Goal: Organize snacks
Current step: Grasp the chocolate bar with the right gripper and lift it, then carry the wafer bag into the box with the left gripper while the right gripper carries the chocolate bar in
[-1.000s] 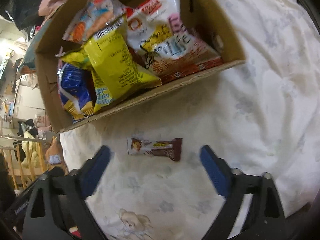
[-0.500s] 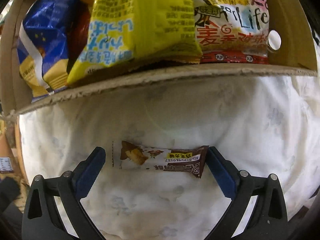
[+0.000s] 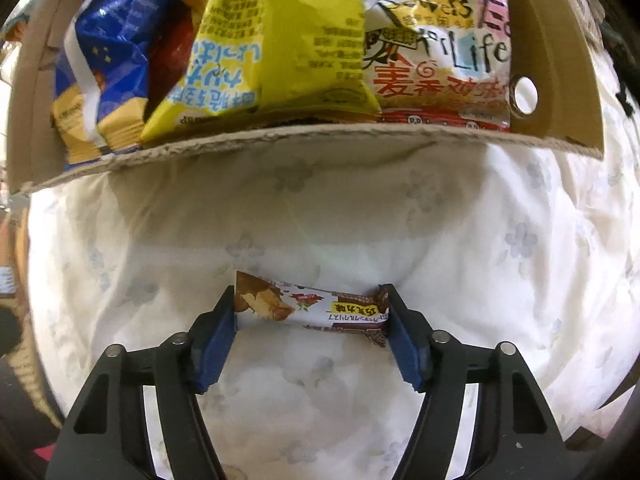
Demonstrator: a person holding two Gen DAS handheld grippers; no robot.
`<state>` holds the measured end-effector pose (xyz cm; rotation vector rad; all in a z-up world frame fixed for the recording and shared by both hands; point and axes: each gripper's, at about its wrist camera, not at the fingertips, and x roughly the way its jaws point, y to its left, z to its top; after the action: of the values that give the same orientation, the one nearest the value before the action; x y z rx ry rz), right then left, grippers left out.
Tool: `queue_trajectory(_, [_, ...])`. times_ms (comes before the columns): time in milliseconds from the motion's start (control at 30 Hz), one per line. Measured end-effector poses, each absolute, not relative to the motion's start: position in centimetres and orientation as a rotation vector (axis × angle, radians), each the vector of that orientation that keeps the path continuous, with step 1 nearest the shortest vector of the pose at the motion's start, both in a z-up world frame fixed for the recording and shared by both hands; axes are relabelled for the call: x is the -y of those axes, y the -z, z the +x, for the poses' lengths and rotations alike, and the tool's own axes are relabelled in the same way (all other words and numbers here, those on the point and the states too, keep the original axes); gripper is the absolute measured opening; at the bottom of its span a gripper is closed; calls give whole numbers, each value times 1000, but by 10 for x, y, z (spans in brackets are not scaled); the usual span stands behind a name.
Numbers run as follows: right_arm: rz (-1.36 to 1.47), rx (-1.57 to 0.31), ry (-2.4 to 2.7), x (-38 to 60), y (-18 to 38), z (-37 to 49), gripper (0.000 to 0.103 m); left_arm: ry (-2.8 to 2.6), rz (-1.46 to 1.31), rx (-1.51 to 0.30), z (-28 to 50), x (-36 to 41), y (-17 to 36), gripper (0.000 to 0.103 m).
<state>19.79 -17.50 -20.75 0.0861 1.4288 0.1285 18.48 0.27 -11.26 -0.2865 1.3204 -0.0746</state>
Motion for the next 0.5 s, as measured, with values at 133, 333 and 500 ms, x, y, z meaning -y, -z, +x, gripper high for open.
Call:
queue_trajectory(133, [145, -1420, -155, 182, 195, 186, 70, 45, -275, -1297, 185, -9, 110, 26])
queue_trajectory(333, [210, -1388, -208, 193, 170, 164, 70, 21, -265, -1264, 183, -16, 106, 26])
queue_trajectory(500, [280, -1366, -248, 213, 145, 144, 70, 3, -265, -1185, 182, -23, 88, 26])
